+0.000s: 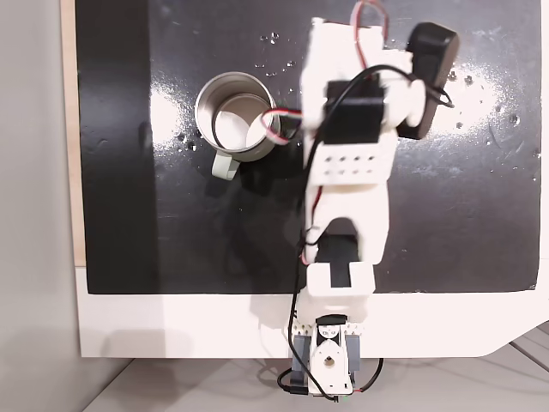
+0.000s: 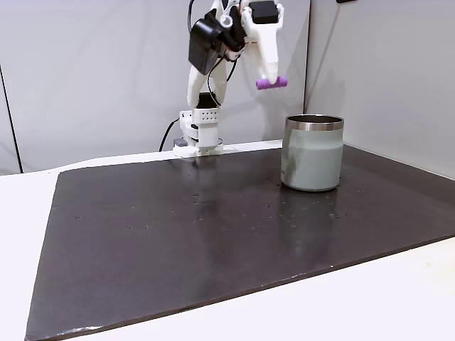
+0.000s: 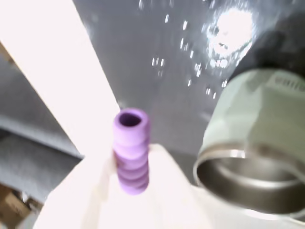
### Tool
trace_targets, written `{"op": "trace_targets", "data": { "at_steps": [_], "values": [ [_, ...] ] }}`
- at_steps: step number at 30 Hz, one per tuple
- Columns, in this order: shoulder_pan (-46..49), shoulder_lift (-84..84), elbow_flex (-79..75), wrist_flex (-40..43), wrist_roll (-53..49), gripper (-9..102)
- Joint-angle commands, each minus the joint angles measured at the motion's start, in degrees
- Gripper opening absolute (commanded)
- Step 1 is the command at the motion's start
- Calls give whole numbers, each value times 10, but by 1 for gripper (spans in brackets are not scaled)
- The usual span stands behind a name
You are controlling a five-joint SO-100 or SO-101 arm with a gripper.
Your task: Grasp a pengrip and put it in the cup.
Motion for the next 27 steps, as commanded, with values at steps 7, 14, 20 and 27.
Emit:
{"op": "trace_targets", "data": {
  "at_steps": [7,14,20,27],
  "values": [
    [-158,72,22,-4,-4,0],
    [-222,73,122,-9,-32,0],
    [-239,73,180,-2,-41,0],
    [-232,95,193,0,-49,0]
  ]
}}
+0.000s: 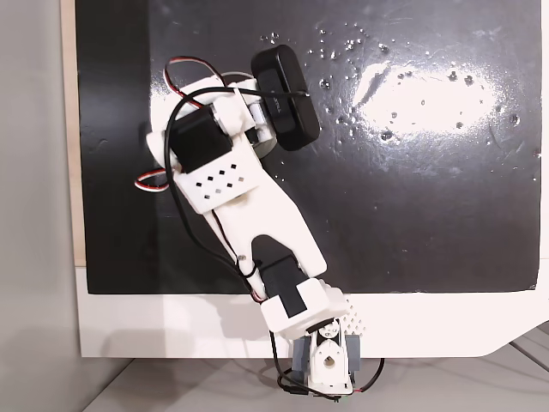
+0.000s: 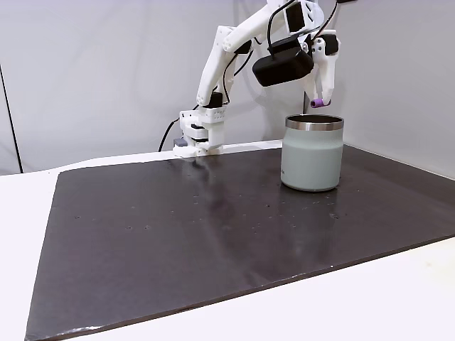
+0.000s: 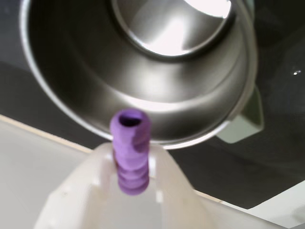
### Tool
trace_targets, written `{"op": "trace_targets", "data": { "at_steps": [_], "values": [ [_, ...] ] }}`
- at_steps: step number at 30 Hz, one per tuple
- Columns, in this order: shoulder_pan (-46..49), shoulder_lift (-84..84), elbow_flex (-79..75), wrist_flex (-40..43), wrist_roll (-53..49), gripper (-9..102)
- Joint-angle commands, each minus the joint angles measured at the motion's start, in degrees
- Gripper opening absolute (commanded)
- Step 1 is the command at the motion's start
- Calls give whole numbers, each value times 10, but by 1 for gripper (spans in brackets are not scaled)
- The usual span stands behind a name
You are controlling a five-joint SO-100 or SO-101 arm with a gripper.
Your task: Grasp a pengrip and put it in the cup.
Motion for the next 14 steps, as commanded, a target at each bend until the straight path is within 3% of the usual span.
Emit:
{"op": "trace_targets", "data": {
  "at_steps": [1,5,14],
  "values": [
    [4,46,-2,0,-4,3],
    [6,47,-6,0,8,17],
    [4,45,-3,0,8,17]
  ]
}}
